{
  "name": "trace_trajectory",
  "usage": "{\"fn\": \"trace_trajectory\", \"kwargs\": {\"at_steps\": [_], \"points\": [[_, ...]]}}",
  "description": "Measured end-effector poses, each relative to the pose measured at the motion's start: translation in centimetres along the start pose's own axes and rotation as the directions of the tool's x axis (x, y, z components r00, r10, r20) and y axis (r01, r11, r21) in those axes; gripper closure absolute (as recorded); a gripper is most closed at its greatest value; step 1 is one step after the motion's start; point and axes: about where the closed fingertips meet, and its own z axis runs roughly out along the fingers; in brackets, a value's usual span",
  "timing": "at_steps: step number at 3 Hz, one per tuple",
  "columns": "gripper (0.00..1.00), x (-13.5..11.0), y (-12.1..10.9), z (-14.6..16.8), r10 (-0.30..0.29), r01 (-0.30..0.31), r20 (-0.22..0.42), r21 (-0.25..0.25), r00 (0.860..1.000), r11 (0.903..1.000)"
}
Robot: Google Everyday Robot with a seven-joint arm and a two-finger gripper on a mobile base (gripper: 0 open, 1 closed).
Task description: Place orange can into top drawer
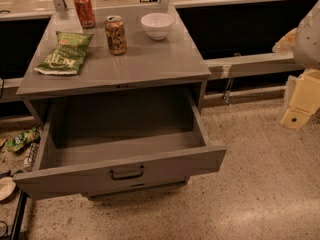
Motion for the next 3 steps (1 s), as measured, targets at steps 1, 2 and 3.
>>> {"fn": "trace_trajectory", "kwargs": {"at_steps": [1,2,3], "points": [[0.00,0.0,0.0,0.0,0.000,0.000,0.000,0.000,1.000,1.0000],[0.00,-5.6,-1.4,2.5,0.044,-0.034,0.196,-0.051,0.980,0.9981],[0.00,-17.0,-4.3,6.4,0.134,-0.053,0.531,-0.164,0.837,0.9851]]}}
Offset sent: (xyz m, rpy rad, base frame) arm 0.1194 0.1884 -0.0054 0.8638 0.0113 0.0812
